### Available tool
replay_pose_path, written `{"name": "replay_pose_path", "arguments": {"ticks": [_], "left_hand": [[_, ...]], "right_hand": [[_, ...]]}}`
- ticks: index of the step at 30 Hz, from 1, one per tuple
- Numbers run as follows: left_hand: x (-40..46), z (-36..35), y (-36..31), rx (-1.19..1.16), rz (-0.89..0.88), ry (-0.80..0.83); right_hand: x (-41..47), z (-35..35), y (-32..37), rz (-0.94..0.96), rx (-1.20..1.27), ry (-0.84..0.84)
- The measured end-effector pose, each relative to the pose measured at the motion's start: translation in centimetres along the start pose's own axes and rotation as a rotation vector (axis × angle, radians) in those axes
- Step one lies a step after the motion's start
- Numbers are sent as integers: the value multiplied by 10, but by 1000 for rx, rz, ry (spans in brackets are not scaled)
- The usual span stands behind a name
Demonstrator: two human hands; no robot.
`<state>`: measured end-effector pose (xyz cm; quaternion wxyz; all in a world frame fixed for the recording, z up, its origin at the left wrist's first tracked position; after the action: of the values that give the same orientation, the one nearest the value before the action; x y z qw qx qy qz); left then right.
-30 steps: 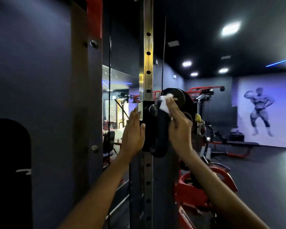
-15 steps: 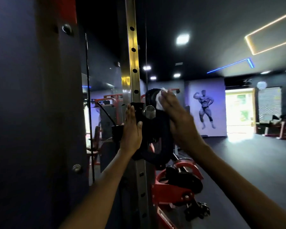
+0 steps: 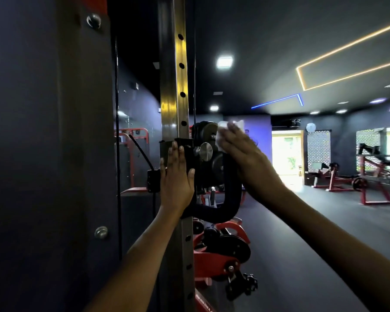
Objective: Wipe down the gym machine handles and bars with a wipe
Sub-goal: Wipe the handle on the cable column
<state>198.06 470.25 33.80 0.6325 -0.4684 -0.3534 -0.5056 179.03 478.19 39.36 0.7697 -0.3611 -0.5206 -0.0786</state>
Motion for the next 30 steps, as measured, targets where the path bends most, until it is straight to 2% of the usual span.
{"name": "replay_pose_path", "arguments": {"ticks": [7, 10, 12, 14, 16, 20, 22, 25, 26, 30], "left_hand": [[-3, 0, -2, -45, -29, 21], [-5, 0, -1, -77, -33, 10], [-7, 0, 0, -84, -39, -4], [-6, 1, 0, -88, -46, -12], [-6, 3, 0, -94, -55, -18], [-7, 3, 0, -102, -72, -20], [-8, 2, 0, -107, -68, -23], [-7, 1, 0, -121, -57, -20], [-7, 0, 1, -125, -59, -16], [-7, 0, 2, -125, -73, -9]], "right_hand": [[-88, -11, 76, 217, 13, 176], [-39, 3, 60, 170, -2, 107], [6, 9, 36, 142, -102, 65], [25, -1, 27, 186, -247, 128], [3, -18, 37, 220, -310, 174], [-79, -38, 83, 160, -162, 365], [-79, -25, 83, 86, -14, 290], [-25, 16, 46, -74, 74, -38], [-7, 22, 31, -115, 56, -91], [0, -11, 14, -60, -27, 84]]}}
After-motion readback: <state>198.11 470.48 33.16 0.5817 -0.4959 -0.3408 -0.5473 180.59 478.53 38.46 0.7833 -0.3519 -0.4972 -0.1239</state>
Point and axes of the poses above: each hand's wrist, its own x-axis towards the middle knuckle, its own z-axis out of the back of the hand, y = z × x, the point moved 9 cm from there along x, towards the middle knuckle, and after that the axes turned 9 degrees about z, right-handed, at the moved point
